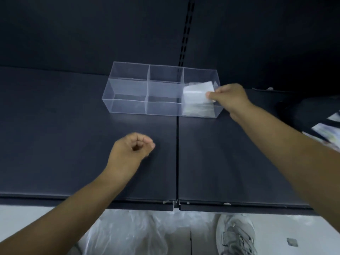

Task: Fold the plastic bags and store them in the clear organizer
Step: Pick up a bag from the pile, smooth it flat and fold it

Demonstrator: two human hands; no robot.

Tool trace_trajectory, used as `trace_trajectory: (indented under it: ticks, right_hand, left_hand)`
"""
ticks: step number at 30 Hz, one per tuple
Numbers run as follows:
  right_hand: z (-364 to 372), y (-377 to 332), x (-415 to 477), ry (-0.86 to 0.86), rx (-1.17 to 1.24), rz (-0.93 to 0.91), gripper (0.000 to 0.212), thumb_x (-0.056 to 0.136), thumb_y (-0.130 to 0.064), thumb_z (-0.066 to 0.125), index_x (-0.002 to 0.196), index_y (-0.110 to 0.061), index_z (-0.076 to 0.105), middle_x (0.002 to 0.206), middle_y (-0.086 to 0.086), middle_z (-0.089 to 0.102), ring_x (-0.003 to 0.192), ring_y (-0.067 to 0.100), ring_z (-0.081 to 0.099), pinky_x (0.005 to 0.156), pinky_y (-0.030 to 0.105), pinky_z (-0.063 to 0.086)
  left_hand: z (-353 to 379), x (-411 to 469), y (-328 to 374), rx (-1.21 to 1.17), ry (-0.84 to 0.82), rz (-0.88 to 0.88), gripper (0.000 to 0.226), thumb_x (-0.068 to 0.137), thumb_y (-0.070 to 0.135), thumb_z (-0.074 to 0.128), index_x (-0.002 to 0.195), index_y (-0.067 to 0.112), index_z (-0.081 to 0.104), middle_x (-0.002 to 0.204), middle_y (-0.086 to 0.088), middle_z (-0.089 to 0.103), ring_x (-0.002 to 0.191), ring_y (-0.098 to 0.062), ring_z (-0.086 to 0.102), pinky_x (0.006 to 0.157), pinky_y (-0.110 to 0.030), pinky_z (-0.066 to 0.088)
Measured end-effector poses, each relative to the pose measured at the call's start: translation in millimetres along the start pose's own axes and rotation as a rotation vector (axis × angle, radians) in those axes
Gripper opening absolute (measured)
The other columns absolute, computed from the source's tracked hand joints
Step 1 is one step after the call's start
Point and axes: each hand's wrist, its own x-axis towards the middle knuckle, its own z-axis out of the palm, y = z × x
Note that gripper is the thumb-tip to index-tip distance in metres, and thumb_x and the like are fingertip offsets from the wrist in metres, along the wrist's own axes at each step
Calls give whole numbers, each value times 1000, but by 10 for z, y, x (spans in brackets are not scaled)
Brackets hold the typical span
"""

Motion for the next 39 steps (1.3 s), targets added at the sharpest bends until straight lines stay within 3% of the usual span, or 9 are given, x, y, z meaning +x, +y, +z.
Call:
trace_trajectory:
  ticks: [4, 8, 11, 14, 17, 25, 31, 36, 39]
  right_hand:
    - [190, 50, 137, 171, -656, -16, 22, 75, -44, 69, 80, -22, 68, 105, 4, 62, 110, 26, 52, 88, 36, 36]
    - [170, 42, 162, 230, -831, 45, 44, 76, -41, 69, 111, -14, 63, 123, 9, 54, 120, 30, 46, 94, 39, 33]
    - [147, 17, 103, 248, -775, 1, 49, 73, -34, 75, 113, -13, 57, 125, 11, 49, 121, 31, 44, 95, 39, 34]
    - [163, -2, -10, 304, -562, -365, 28, 75, -16, 73, 100, -10, 60, 116, 10, 49, 110, 28, 48, 91, 32, 38]
    - [212, -1, -105, 16, -505, -593, 13, 91, -18, 61, 95, -8, 67, 105, 7, 56, 99, 22, 54, 86, 33, 45]
    - [317, -17, -100, -460, -677, -423, 67, 96, -58, 20, 120, -12, 62, 133, 3, 48, 127, 20, 39, 104, 29, 28]
    - [302, -132, -203, -406, -606, -335, 68, 97, -58, 18, 136, -13, 51, 144, 8, 45, 130, 24, 41, 108, 32, 31]
    - [467, 41, -1176, 15, -347, -914, 36, 101, -33, 38, 97, -9, 64, 98, 7, 61, 94, 26, 56, 82, 37, 43]
    - [713, 509, -2058, -431, -309, -1075, 28, 100, -33, 38, 90, -18, 59, 93, 1, 58, 80, 20, 54, 69, 35, 47]
  left_hand:
    - [12, -159, -227, 95, -63, -20, 21, 81, 10, 74, 70, 28, 69, 71, 4, 68, 65, -4, 60, 67, -14, 49]
    - [-19, -224, -275, 178, -89, 31, 24, 81, 15, 74, 73, 37, 67, 72, 8, 67, 61, 0, 57, 60, -9, 44]
    - [-34, -257, -284, 219, -95, 55, 25, 81, 16, 74, 74, 39, 66, 73, 9, 67, 61, -1, 57, 58, -8, 43]
    - [-38, -285, -291, 226, -89, 67, 28, 81, 14, 74, 71, 39, 66, 72, 9, 66, 61, -2, 57, 58, -7, 41]
    - [-52, -314, -300, 222, -90, 80, 28, 81, 13, 74, 68, 36, 66, 72, 9, 66, 62, -2, 57, 59, -7, 42]
    - [-100, -379, -361, 321, -93, 167, 26, 84, 10, 70, 77, 35, 64, 78, 15, 66, 75, -2, 61, 67, -4, 41]
    - [-269, -404, -504, 716, -123, 381, 25, 88, 28, 67, 113, 24, 64, 122, 14, 52, 113, -15, 47, 98, -22, 24]
    - [-439, -491, -631, 1111, -222, 445, 60, 96, 50, 26, 146, 17, 36, 155, 0, 29, 145, -17, 22, 118, -39, 12]
    - [-454, -506, -651, 1198, -248, 459, 62, 98, 49, 21, 149, 15, 30, 157, -4, 25, 146, -20, 19, 118, -44, 15]
